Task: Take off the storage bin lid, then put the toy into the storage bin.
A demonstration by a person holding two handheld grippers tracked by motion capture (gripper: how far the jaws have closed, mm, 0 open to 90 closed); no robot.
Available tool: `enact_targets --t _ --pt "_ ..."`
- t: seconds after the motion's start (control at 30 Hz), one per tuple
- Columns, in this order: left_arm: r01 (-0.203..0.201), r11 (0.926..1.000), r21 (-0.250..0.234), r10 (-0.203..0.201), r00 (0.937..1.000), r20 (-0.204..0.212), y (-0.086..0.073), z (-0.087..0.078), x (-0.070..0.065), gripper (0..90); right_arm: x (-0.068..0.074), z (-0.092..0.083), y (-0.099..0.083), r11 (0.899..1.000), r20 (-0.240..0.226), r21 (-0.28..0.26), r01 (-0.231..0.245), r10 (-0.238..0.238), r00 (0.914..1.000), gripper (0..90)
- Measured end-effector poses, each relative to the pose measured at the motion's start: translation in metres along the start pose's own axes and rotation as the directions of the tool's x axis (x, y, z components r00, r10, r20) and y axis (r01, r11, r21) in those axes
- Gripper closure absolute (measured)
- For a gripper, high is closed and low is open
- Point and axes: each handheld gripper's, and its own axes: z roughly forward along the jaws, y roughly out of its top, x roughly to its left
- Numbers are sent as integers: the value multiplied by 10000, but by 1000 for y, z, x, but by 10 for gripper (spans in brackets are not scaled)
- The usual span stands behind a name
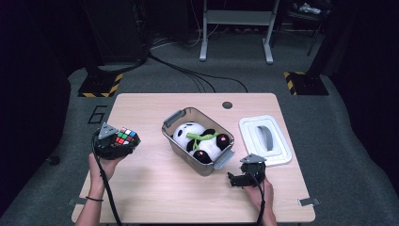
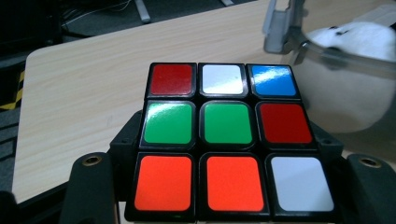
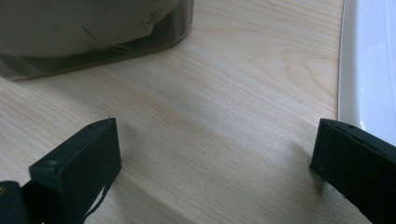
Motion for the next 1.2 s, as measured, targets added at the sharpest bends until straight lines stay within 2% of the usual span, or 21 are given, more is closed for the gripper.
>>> enact_targets --t 0.37,0.63,0.97,1.2 --pt "-571 9983 -74 574 9971 497 29 -3 -24 339 0 0 0 10000 1 -22 -41 41 10000 4" --pt "-661 9976 -210 678 9932 947 47 -3 -39 339 0 0 0 10000 4 -16 -25 25 10000 4" --pt "-848 9955 -418 902 9841 1527 63 5 -63 339 0 0 0 10000 16 -13 -33 33 10000 3" --pt "-919 9950 -385 976 9767 1911 70 11 -78 339 0 0 0 10000 17 -1 -10 10 10000 1"
